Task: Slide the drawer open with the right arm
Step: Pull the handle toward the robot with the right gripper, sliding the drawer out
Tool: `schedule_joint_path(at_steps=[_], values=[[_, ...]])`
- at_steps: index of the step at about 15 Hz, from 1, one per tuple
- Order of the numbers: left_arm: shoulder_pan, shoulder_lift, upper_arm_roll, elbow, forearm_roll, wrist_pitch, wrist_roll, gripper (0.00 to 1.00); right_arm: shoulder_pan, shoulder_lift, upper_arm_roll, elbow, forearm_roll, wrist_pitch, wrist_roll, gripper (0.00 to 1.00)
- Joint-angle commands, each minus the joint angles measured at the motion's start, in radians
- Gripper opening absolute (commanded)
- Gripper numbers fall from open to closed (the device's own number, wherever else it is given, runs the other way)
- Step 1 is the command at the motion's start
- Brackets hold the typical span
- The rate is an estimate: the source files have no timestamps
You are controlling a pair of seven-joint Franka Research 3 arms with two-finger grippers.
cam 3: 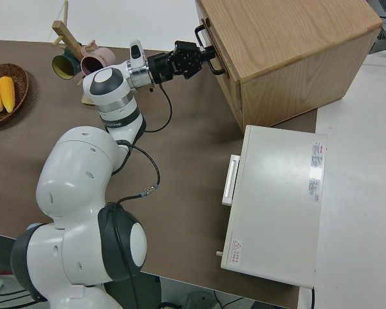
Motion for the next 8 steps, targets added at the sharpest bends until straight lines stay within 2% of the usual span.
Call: schedule_joint_path(at_steps=[1, 8], values=[[0.004, 0.011, -0.006, 0.026, 0.017, -0.020, 0.010, 0.99, 0.017, -0.002, 0.013, -0.007, -0.008, 0.007, -0.019, 0.000], [0.004, 0.011, -0.006, 0.026, 0.017, -0.020, 0.010, 0.99, 0.135, -0.001, 0.014, -0.009, 0.062, -0.110, -0.031, 0.000]])
